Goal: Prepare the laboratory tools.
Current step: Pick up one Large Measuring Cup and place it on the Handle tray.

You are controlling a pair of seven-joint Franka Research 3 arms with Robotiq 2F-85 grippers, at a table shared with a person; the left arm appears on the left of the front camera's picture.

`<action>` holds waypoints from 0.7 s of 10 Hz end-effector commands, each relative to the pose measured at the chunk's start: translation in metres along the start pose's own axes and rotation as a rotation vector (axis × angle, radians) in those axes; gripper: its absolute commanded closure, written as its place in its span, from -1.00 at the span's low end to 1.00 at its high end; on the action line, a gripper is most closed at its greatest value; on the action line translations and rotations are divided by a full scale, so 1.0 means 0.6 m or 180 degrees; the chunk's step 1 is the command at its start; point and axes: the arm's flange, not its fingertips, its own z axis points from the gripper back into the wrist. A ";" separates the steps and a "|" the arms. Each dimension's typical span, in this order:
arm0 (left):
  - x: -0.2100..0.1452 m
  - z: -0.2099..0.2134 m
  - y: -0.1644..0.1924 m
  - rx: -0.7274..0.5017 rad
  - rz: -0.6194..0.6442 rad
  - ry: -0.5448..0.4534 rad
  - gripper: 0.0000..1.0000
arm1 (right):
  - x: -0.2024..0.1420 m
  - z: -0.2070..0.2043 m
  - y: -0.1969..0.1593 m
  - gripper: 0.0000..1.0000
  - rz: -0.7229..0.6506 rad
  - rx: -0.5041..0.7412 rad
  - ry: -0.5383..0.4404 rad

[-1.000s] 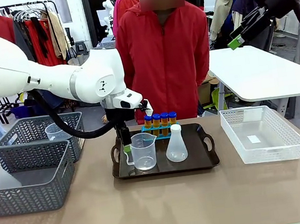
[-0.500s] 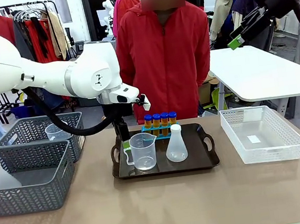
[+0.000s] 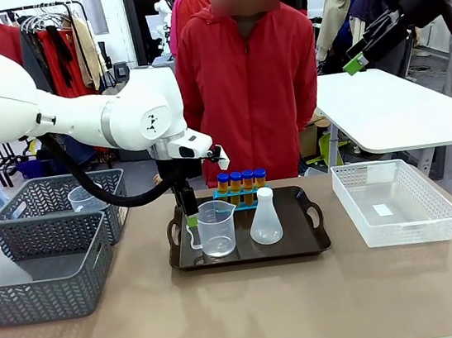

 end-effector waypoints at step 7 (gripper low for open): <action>0.001 0.002 0.001 0.0004 0.0000 -0.0006 -1.00 | 0.002 0.002 0.001 -1.00 0.0017 0.0014 -0.0019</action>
